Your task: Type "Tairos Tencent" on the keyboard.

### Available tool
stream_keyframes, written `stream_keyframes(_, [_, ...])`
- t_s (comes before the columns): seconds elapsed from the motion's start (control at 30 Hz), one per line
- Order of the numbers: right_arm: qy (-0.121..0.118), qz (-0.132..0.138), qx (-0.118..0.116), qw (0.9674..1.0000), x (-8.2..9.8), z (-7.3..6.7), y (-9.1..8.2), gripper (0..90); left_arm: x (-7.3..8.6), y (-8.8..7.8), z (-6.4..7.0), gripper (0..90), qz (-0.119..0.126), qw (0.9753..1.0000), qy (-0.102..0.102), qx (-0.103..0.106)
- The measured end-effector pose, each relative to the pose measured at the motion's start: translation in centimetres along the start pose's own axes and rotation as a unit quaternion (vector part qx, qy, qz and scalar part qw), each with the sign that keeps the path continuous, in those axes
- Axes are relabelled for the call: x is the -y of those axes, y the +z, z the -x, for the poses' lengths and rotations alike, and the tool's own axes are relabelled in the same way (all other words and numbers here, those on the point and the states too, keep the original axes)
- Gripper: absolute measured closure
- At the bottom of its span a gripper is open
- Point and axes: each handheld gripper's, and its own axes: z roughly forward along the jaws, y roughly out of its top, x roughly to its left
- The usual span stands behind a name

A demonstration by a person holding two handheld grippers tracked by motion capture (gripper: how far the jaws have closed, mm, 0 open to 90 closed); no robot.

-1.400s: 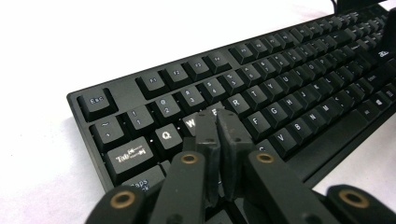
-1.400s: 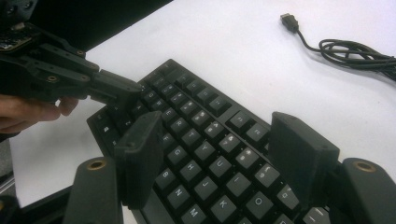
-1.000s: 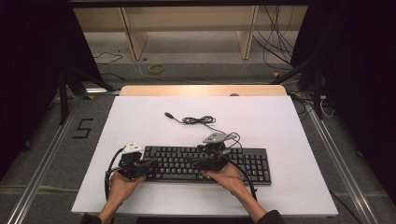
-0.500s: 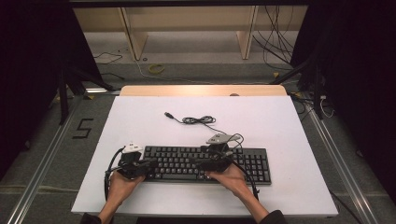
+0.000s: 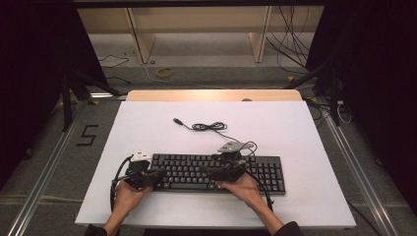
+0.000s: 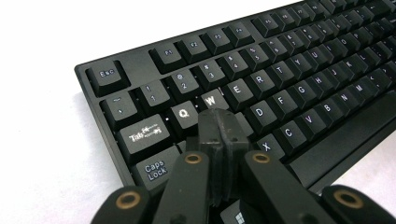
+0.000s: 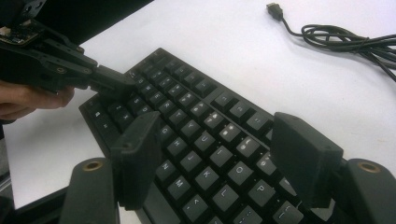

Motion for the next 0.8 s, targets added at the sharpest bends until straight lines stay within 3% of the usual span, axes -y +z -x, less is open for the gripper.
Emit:
stream_keyframes(0.3, [-0.001,0.002,0.001,1.0000,0.0,0.0,0.1,34.8,-0.2,-0.5,0.1,86.5,0.018,0.9998,-0.004,0.002])
stream_keyframes(0.53, [0.000,0.002,0.001,1.0000,0.0,0.1,0.2,35.5,-0.2,-1.0,0.3,71.2,0.042,0.9987,-0.009,0.027])
stream_keyframes(0.63, [0.000,0.004,0.002,1.0000,0.0,0.1,0.2,36.5,-0.2,-1.1,0.5,66.6,0.048,0.9981,-0.001,0.038])
stream_keyframes(0.8, [-0.002,0.004,0.005,1.0000,-0.1,0.2,0.2,39.6,-0.1,-1.2,0.6,54.9,0.057,0.9975,0.001,0.043])
